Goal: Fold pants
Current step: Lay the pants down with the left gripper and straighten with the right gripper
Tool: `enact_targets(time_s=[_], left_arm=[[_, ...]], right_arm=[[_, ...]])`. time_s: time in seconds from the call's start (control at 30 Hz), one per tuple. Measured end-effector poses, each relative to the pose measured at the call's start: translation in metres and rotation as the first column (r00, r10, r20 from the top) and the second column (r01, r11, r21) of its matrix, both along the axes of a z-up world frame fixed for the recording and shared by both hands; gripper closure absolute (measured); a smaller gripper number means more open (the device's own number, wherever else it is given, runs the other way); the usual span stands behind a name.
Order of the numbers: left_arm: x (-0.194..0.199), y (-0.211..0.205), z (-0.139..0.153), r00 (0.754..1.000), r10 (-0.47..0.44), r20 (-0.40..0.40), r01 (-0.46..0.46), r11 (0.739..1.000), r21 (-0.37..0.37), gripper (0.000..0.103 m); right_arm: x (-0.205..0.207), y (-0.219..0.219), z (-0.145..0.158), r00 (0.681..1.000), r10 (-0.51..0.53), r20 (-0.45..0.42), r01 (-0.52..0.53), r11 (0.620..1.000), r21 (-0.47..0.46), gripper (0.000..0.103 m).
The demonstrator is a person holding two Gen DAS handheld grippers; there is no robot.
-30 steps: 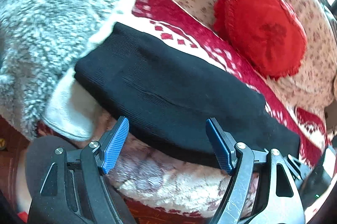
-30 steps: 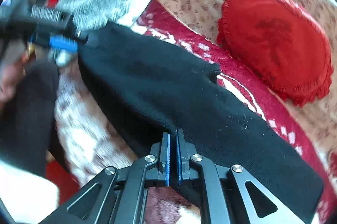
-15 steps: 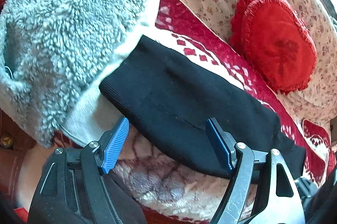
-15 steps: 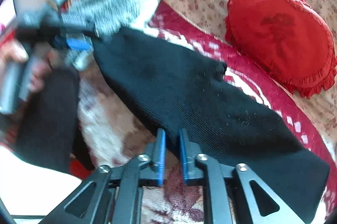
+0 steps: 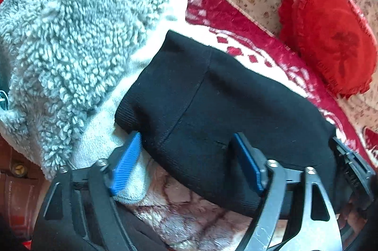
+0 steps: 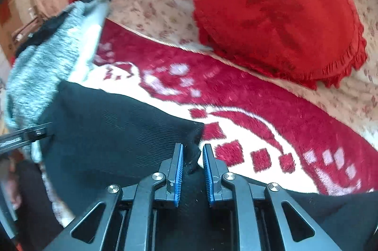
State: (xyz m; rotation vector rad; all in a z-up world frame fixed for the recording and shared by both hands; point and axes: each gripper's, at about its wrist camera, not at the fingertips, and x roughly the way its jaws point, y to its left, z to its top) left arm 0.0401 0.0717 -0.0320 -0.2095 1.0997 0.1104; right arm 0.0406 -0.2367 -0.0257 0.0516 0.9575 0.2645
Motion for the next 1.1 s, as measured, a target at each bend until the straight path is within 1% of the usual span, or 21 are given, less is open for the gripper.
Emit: enact_targets(time_s=[0.03,0.1,0.23,0.33,0.4,0.53,0.67,0.87,0.93,0.97,1.0,1.07,1.1], left_arm=[[0.001,0.002,-0.002,1.000,0.007,-0.005,-0.007,1.000,-0.014,0.020],[0.000,0.006,0.000,1.000,0.020,-0.001,-0.020,0.999,-0.035,0.020],[-0.006,0.007,0.013,1.000,0.026,0.016,-0.025,0.999,-0.036,0.020],[-0.018,0.002,0.027,0.999,0.024,0.048,-0.023,1.000,-0.021,0.020],[-0.023,-0.003,0.037,0.997,0.014,0.071,-0.013,1.000,-0.009,0.020],[-0.036,-0.019,0.054,0.994,-0.024,0.107,0.023,1.000,0.011,0.020],[-0.047,-0.040,0.062,0.990,-0.073,0.122,0.072,0.997,0.017,0.020],[-0.050,-0.076,0.054,0.984,-0.148,0.103,0.148,0.989,0.004,0.020],[-0.053,-0.088,0.051,0.980,-0.177,0.095,0.177,0.984,0.004,0.020],[-0.053,-0.095,0.047,0.977,-0.194,0.088,0.195,0.981,0.002,0.020],[-0.053,-0.102,0.045,0.974,-0.214,0.080,0.215,0.977,-0.001,0.020],[-0.054,-0.116,0.043,0.964,-0.256,0.071,0.257,0.967,-0.004,0.020],[-0.054,-0.122,0.043,0.959,-0.273,0.073,0.274,0.962,-0.004,0.020]], right_arm=[[0.000,-0.003,-0.002,1.000,-0.016,0.009,0.016,1.000,0.022,0.088],[-0.001,-0.006,0.003,1.000,-0.015,0.004,0.015,0.999,0.036,0.088],[-0.021,-0.014,0.026,1.000,-0.005,0.014,0.005,0.999,0.051,0.088],[-0.045,-0.010,0.040,0.997,0.054,0.050,-0.057,0.996,0.066,0.088],[-0.061,-0.004,0.044,0.995,0.088,0.055,-0.091,0.995,0.048,0.087],[-0.080,0.001,0.038,0.994,0.108,0.032,-0.110,0.992,0.063,0.086],[-0.092,0.000,0.028,0.993,0.113,0.013,-0.114,0.993,0.040,0.086],[-0.101,-0.017,0.017,0.998,0.062,-0.024,-0.062,0.998,0.021,0.086],[-0.104,-0.024,0.008,0.997,0.041,-0.059,-0.041,0.999,0.001,0.086],[-0.107,-0.028,0.002,0.997,0.038,-0.067,-0.037,0.999,0.011,0.086],[-0.111,-0.034,0.002,0.998,0.035,-0.051,-0.032,0.998,0.045,0.086],[-0.117,-0.047,0.006,0.997,0.026,-0.073,-0.020,0.997,0.081,0.086],[-0.120,-0.053,0.009,0.997,0.014,-0.075,-0.008,0.997,0.082,0.086]])
